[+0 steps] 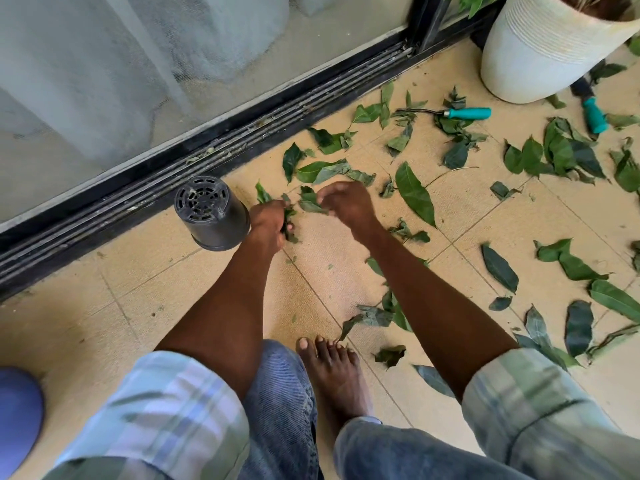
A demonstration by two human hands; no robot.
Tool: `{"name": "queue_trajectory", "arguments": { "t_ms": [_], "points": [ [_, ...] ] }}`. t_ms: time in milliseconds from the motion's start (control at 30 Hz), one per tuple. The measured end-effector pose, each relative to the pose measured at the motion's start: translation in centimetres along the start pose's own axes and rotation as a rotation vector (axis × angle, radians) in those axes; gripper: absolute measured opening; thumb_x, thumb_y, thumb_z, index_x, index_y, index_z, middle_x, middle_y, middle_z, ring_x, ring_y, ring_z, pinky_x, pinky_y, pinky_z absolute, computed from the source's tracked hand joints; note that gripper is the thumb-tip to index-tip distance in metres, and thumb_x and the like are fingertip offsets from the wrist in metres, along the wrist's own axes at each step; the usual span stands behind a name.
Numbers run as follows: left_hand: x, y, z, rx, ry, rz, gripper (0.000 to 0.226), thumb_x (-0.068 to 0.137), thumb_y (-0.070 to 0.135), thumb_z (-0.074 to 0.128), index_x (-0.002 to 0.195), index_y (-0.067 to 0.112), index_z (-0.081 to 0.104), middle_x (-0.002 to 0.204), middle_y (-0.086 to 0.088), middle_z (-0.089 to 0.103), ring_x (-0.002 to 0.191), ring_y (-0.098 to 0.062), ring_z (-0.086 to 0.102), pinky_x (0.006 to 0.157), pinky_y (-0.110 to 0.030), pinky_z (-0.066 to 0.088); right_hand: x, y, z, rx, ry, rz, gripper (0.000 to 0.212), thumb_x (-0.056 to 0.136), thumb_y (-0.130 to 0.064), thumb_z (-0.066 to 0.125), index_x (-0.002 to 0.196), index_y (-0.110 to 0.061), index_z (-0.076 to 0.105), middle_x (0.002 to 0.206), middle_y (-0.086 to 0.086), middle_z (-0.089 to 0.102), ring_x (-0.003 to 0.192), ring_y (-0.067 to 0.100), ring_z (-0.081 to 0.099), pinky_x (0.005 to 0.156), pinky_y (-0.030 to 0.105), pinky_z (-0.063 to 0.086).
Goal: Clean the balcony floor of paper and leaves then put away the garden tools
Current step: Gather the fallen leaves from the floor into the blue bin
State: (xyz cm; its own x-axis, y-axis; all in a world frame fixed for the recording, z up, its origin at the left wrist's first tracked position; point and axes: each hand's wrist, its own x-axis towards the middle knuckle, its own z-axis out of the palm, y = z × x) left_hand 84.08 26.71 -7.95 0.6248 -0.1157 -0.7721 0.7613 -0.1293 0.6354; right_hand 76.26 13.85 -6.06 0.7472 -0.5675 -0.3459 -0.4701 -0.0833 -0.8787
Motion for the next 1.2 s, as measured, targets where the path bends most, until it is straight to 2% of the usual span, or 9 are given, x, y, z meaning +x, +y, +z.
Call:
{"name": "queue_trajectory", "arguments": {
  "t_ms": [67, 167, 267, 367, 567, 733, 833, 1100, 1200],
  "points": [
    [0.9, 0.0, -1.4, 0.008, 0.033, 0.046, 0.008, 0.095, 0.013, 0.051, 0.089, 0.015, 0.055, 0.069, 0.001, 0.049, 0.045, -0.009, 0.045, 0.032, -0.014, 0.036, 1.8, 0.6, 0.0, -0.328, 0.105, -0.169, 0.024, 0.078, -0.007, 0.071, 0.102, -0.006, 0.073, 0.103, 0.011, 0.072, 0.09, 0.02, 0.066, 0.083, 0.027, 0.049],
    [1.0, 0.1, -2.3, 0.003, 0.07, 0.071, 0.02, 0.094, 0.014, 0.054, 0.075, 0.019, 0.049, 0.068, 0.001, 0.049, 0.046, -0.009, 0.045, 0.032, -0.015, 0.037, 2.6, 2.6, 2.4, -0.786, -0.054, -0.327, 0.053, 0.083, -0.014, 0.068, 0.134, -0.008, 0.054, 0.125, 0.019, 0.057, 0.113, 0.033, 0.054, 0.096, 0.035, 0.047],
    [0.8, 0.3, -3.0, -0.074, 0.131, 0.071, 0.009, 0.091, 0.01, 0.061, 0.084, 0.01, 0.055, 0.067, -0.005, 0.055, 0.034, -0.011, 0.043, 0.035, -0.016, 0.034, 0.7, 4.8, 3.9, -1.092, -0.069, -0.451, 0.04, 0.092, -0.01, 0.05, 0.132, -0.008, 0.053, 0.129, 0.014, 0.05, 0.118, 0.03, 0.045, 0.094, 0.038, 0.047],
    [1.1, 0.2, -4.0, -0.093, 0.174, 0.078, 0.015, 0.091, 0.011, 0.062, 0.105, 0.008, 0.062, 0.08, -0.007, 0.061, 0.05, -0.015, 0.053, 0.038, -0.015, 0.038, -0.4, 5.3, 3.9, -1.025, 0.012, -0.465, 0.03, 0.093, -0.005, 0.045, 0.118, -0.001, 0.061, 0.116, 0.015, 0.059, 0.11, 0.028, 0.052, 0.088, 0.034, 0.049],
    [1.4, 0.4, -5.7, -0.065, 0.231, 0.06, 0.011, 0.094, 0.008, 0.053, 0.098, 0.003, 0.062, 0.066, -0.008, 0.056, 0.036, -0.013, 0.043, 0.035, -0.015, 0.033, 2.3, 0.6, 3.8, -0.526, -0.024, -0.368, 0.03, 0.08, 0.009, 0.055, 0.1, -0.004, 0.072, 0.094, 0.014, 0.072, 0.086, 0.027, 0.067, 0.076, 0.026, 0.052],
    [0.7, 1.0, -6.7, -0.065, 0.244, 0.045, 0.016, 0.093, 0.006, 0.057, 0.078, 0.007, 0.054, 0.067, -0.007, 0.056, 0.039, -0.014, 0.042, 0.035, -0.018, 0.032, 3.5, -1.1, 6.1, -0.697, -0.293, -0.422, 0.025, 0.079, 0.012, 0.053, 0.098, 0.006, 0.069, 0.111, 0.019, 0.067, 0.106, 0.03, 0.062, 0.084, 0.02, 0.043],
    [0.7, 1.0, -7.3, -0.072, 0.228, 0.03, 0.013, 0.093, 0.005, 0.058, 0.081, 0.006, 0.054, 0.068, -0.008, 0.054, 0.043, -0.015, 0.041, 0.035, -0.016, 0.032, 2.0, 0.6, 6.0, -0.79, -0.4, -0.518, 0.028, 0.082, 0.009, 0.053, 0.106, 0.003, 0.064, 0.12, 0.02, 0.062, 0.109, 0.031, 0.06, 0.094, 0.034, 0.049],
    [-0.4, 1.3, -7.2, -0.069, 0.189, 0.024, 0.013, 0.093, 0.007, 0.059, 0.08, 0.007, 0.055, 0.066, -0.007, 0.055, 0.039, -0.013, 0.043, 0.037, -0.019, 0.036, 0.9, 1.6, 4.8, -0.841, -0.237, -0.482, 0.029, 0.08, 0.008, 0.053, 0.1, -0.007, 0.068, 0.093, 0.016, 0.068, 0.08, 0.03, 0.062, 0.066, 0.028, 0.047],
    [-0.8, 1.4, -7.1, -0.064, 0.195, 0.05, 0.009, 0.091, 0.008, 0.062, 0.085, 0.006, 0.056, 0.065, -0.008, 0.055, 0.026, -0.01, 0.041, 0.037, -0.019, 0.037, 1.4, 0.2, 5.6, -0.795, -0.201, -0.537, 0.031, 0.079, 0.01, 0.052, 0.102, -0.004, 0.068, 0.096, 0.017, 0.066, 0.082, 0.03, 0.062, 0.069, 0.031, 0.05]
  ]
}}
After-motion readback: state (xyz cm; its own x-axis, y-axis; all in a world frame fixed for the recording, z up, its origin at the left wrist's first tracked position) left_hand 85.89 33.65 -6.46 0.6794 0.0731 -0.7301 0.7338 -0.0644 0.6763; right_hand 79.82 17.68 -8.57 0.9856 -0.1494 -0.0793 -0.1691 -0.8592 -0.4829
